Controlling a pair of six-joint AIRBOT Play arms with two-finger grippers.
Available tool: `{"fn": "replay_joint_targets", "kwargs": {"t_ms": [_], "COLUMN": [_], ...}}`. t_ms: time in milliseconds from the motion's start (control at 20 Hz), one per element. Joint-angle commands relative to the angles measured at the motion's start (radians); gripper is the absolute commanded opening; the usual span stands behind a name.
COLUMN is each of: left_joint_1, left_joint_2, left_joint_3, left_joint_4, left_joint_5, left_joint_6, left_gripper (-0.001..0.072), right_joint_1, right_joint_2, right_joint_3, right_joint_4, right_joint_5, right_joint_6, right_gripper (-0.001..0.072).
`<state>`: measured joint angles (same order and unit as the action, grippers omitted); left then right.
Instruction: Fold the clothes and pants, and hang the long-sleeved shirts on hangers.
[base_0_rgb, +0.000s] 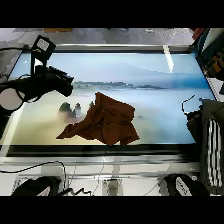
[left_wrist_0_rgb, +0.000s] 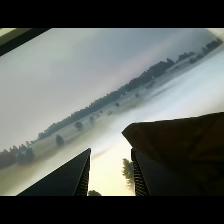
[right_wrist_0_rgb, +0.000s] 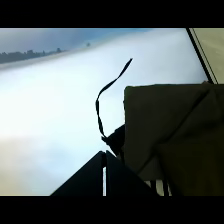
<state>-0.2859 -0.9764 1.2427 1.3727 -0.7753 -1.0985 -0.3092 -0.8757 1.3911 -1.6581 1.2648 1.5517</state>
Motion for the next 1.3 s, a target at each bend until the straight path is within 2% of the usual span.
{"fn": "replay_joint_targets", "kwargs": {"t_ms": [0,100,200,400,550,650,700,800,850,1000,1100,1250], "left_joint_1": [0.001,0.001,0.001,0.001,0.001,0.001,0.001,0.001,0.001,0.001,0.001,0.001], "left_joint_2": [0.0,0.0,0.0,0.0,0.0,0.0,0.0,0.0,0.0,0.0,0.0,0.0], "left_joint_3": [0.0,0.0,0.0,0.0,0.0,0.0,0.0,0.0,0.0,0.0,0.0,0.0], "left_joint_4": [-0.058,-0.058,-0.057,-0.057,-0.057,-0.057,-0.057,-0.057,-0.057,-0.057,-0.057,-0.057], "left_joint_5": [0.0,0.001,0.0,0.0,0.0,0.0,0.0,0.0,0.0,0.0,0.0,0.0], "left_joint_6": [-0.002,-0.002,-0.002,-0.002,-0.002,-0.002,-0.002,-0.002,-0.002,-0.002,-0.002,-0.002], "left_gripper": [0.0286,0.0286,0.0286,0.0286,0.0286,0.0286,0.0286,0.0286,0.0286,0.0286,0.0286,0.0286], "right_joint_1": [0.0,0.0,0.011,0.08,0.171,0.238,0.274,0.349,0.387,0.484,0.517,0.517], "right_joint_2": [-0.019,-0.046,-0.103,-0.296,-0.423,-0.478,-0.495,-0.509,-0.509,-0.509,-0.509,-0.509], "right_joint_3": [0.0,0.0,0.0,-0.086,-0.261,-0.372,-0.422,-0.5,-0.527,-0.559,-0.559,-0.559], "right_joint_4": [0.006,0.082,0.192,0.448,0.651,0.735,0.768,0.798,0.797,0.784,0.78,0.7], "right_joint_5": [-0.126,-0.203,-0.154,0.12,0.217,0.237,0.209,0.098,0.03,-0.133,-0.199,-0.258], "right_joint_6": [0.002,0.002,-0.05,-0.332,-0.56,-0.632,-0.632,-0.632,-0.632,-0.629,-0.615,-0.541], "right_gripper": [0.0014,0.0014,0.0013,0.0013,0.0013,0.0014,0.0072,0.0455,0.051,0.0506,0.0467,0.0467]}}
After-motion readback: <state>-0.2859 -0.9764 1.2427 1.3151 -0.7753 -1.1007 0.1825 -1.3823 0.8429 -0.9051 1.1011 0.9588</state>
